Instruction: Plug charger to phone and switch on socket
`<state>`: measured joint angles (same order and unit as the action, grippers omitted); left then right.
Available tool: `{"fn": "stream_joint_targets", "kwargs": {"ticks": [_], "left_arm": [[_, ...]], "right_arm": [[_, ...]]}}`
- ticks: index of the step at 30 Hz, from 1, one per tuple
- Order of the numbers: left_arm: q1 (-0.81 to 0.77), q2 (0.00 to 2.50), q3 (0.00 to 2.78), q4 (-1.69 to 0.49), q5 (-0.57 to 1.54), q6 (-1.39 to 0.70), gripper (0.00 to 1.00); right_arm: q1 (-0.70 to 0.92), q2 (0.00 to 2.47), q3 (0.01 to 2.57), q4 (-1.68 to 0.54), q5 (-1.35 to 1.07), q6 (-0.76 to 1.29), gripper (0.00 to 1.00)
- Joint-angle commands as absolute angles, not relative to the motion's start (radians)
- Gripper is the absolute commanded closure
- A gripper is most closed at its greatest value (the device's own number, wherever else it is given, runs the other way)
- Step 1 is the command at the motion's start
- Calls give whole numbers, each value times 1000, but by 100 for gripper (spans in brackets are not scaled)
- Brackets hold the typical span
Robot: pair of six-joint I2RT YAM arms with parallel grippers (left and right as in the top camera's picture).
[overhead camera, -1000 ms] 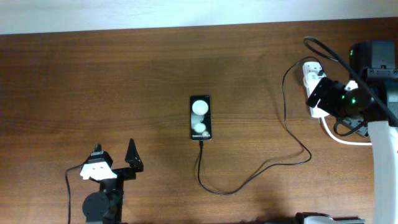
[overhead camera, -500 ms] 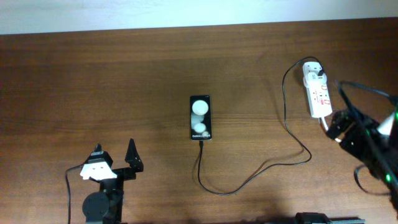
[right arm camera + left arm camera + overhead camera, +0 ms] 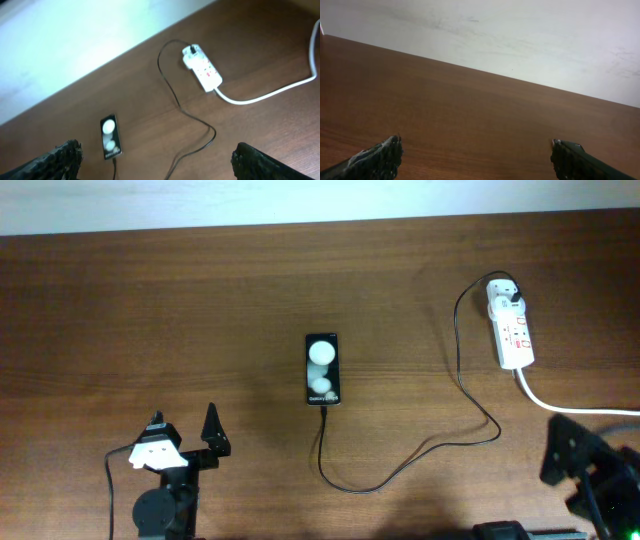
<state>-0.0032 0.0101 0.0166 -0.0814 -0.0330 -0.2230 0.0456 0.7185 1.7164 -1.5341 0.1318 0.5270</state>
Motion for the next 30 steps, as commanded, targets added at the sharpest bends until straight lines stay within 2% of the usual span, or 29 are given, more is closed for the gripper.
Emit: {"fn": "stream_joint_targets", "kwargs": {"ticks": [1,5,10,16,23,30], "left_arm": [[3,6,8,-80,-29,-204,1],[3,6,8,-80,-29,-204,1],[3,6,8,-80,-29,-204,1],[3,6,8,-80,-29,-204,1],[3,6,8,-80,-29,-204,1],[3,6,8,-80,-29,-204,1]], "right_arm": [[53,621,1682,-1533,182,527,1],[53,482,1531,-1471,196,528,1],[53,274,1148,-1132,135,531,1],[53,137,879,-823,28,532,1],[53,15,731,-632,22,531,1],[53,5,710,-503,22,531,1]]}}
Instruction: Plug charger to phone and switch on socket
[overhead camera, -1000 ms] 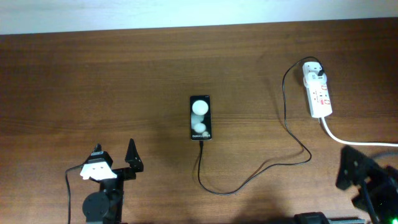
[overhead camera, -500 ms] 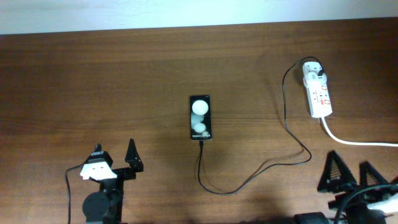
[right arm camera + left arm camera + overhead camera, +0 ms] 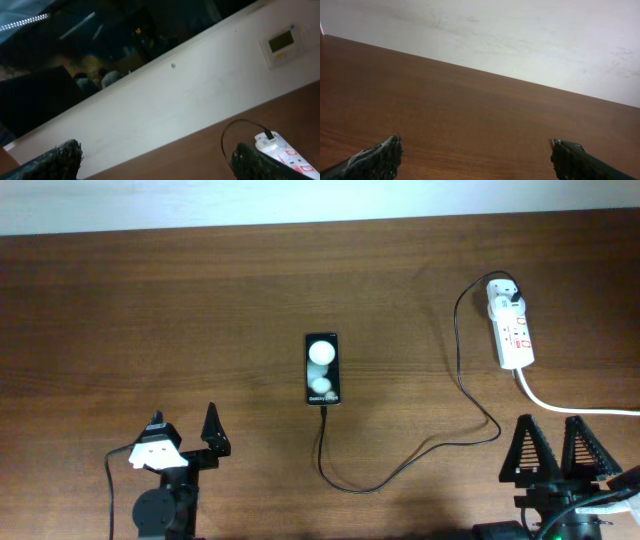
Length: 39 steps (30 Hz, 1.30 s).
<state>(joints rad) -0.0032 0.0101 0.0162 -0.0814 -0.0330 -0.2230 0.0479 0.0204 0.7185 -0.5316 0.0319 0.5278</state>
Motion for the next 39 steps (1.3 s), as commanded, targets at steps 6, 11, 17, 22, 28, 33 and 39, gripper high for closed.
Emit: {"fn": "stream_joint_targets", "kwargs": {"ticks": [6,11,17,22,28,33,39], "left_arm": [[3,6,8,-80,-29,-204,1],[3,6,8,-80,-29,-204,1],[3,6,8,-80,-29,-204,1],[3,6,8,-80,-29,-204,1],[3,6,8,-80,-29,-204,1],[3,6,8,-80,-29,-204,1],[3,6,8,-80,-29,-204,1]], "right_arm": [[53,5,679,-319,22,531,1],[53,5,545,-98,6,531,1],[53,4,357,161,-1,531,1],[53,4,280,184,1,531,1],[53,4,218,184,11,531,1],[53,4,178,188,12,531,1],[53,4,54,336,19,531,1]]}}
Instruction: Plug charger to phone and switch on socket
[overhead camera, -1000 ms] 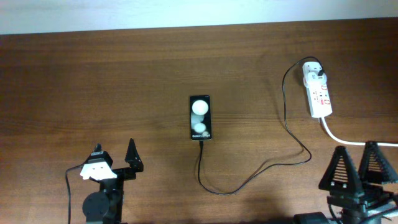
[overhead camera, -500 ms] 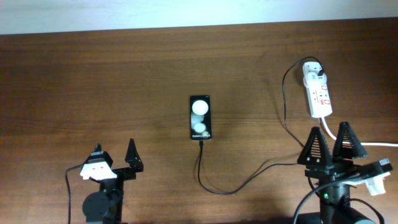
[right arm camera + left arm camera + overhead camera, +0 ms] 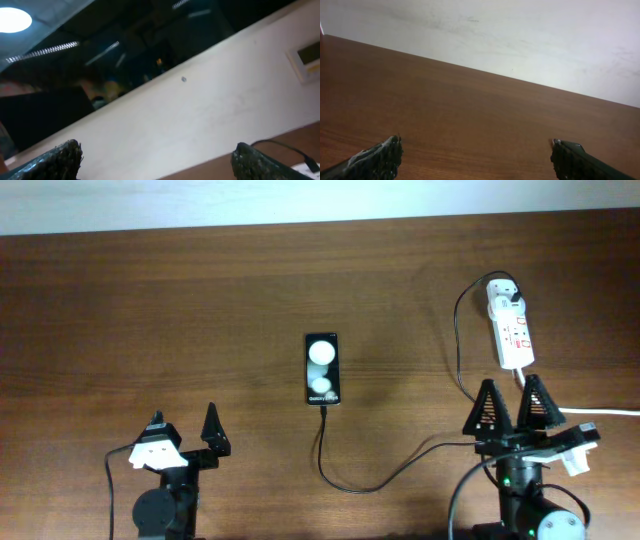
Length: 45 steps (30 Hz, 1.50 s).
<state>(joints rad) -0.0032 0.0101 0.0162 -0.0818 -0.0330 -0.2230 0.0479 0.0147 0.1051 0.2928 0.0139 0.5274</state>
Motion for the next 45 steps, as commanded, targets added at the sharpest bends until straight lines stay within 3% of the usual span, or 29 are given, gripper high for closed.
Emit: {"fn": "stream_joint_targets", "kwargs": {"ticks": [1,8,21,28,32,45], "left_arm": [[3,6,8,-80,-29,-204,1],[3,6,8,-80,-29,-204,1],[3,6,8,-80,-29,-204,1],[3,6,8,-80,-29,-204,1],[3,6,8,-80,-29,-204,1],[3,6,8,-80,-29,-204,1]], "right_arm": [[53,4,35,360,19,531,1],[53,4,6,316,38,506,1],[53,4,6,12,-45,55,1],[53,4,6,-79,-30,54,1],[53,4,6,-79,-31,-64,1],[53,4,6,-79,-23,5,1]]}}
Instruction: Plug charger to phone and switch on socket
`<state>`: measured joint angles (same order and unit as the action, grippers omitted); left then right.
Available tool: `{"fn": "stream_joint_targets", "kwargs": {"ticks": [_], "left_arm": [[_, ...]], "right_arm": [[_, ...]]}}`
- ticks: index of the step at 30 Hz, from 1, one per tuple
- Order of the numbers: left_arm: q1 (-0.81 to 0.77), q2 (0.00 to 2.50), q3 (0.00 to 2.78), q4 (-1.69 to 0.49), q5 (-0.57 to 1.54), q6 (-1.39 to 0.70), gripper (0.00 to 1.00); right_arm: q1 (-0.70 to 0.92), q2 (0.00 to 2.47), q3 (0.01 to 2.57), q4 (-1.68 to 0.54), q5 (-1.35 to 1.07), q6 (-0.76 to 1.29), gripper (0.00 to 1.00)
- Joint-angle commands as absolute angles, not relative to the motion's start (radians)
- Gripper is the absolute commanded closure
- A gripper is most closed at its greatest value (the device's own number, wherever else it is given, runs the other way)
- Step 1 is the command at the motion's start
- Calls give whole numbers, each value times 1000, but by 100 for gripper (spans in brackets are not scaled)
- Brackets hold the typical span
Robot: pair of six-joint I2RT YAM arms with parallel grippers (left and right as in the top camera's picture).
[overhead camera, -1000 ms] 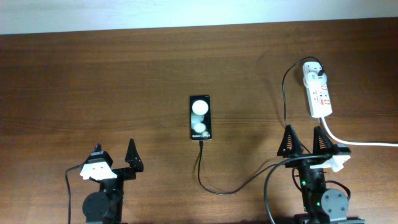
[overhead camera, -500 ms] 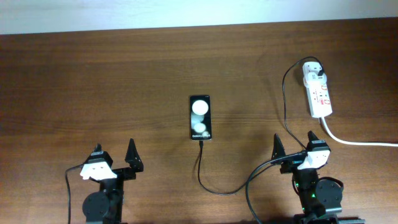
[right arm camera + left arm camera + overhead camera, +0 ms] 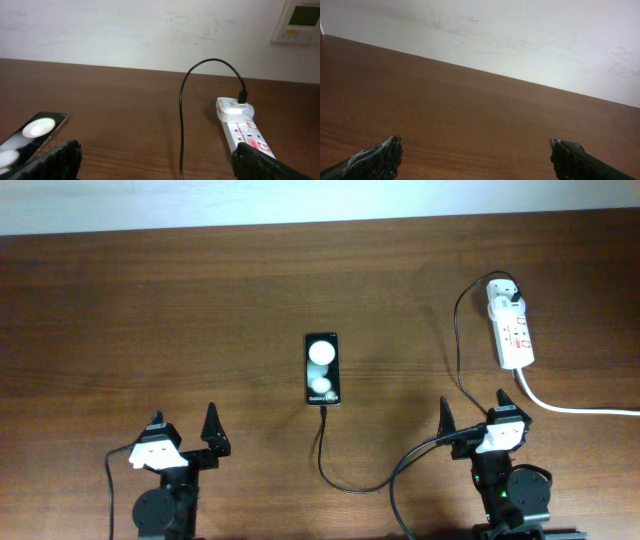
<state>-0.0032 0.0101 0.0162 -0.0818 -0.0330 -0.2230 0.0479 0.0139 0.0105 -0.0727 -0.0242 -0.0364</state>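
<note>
A black phone (image 3: 322, 369) lies face up mid-table, also visible at the left edge of the right wrist view as phone (image 3: 30, 134). A black cable (image 3: 455, 340) runs from its near end in a loop to a white charger (image 3: 235, 109) plugged into the far end of a white socket strip (image 3: 511, 332). My right gripper (image 3: 473, 416) stands open near the front edge, with the cable (image 3: 181, 150) passing between its fingers on the table. My left gripper (image 3: 183, 420) is open at the front left, over bare wood, and holds nothing.
The strip's white power lead (image 3: 575, 407) runs off the right edge of the table. A pale wall (image 3: 520, 35) stands behind the far edge, with a white wall control panel (image 3: 301, 20) on it. The wooden table (image 3: 150, 300) is brown.
My right arm has moved left along the front edge. Its camera, which faced the wall and ceiling, now looks level across the table at the strip and phone. The left arm is unchanged.
My right arm was first at the front right corner, looking down on the phone, cable and strip. It then stood further left with its camera tilted up at the wall, and now sits lower near the cable. Phone, cable, strip and left arm kept their places.
</note>
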Motion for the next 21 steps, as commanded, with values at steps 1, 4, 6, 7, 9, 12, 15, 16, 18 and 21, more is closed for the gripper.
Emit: {"fn": "stream_joint_targets", "kwargs": {"ticks": [1,4,6,7,9,12,15,16,18,21], "left_arm": [[3,6,8,-80,-29,-204,1],[3,6,8,-80,-29,-204,1],[3,6,8,-80,-29,-204,1],[3,6,8,-80,-29,-204,1],[3,6,8,-75,-30,-204,1],[3,6,9,-81,-30,-204,1],[3,6,9,-79,-49,-203,1],[3,6,9,-79,-48,-195,0],[3,6,9,-80,-47,-91,1],[3,6,9,-80,-44,-6,1]], "right_arm": [[53,4,6,-79,-23,5,1],[53,4,6,-80,-23,5,1],[53,4,6,-79,-23,5,1],[53,4,6,-79,-23,5,1],[53,4,6,-79,-23,5,1],[53,4,6,-79,-23,5,1],[53,4,6,-79,-23,5,1],[53,4,6,-79,-23,5,1],[53,4,6,-79,-23,5,1],[53,4,6,-79,-23,5,1]]}}
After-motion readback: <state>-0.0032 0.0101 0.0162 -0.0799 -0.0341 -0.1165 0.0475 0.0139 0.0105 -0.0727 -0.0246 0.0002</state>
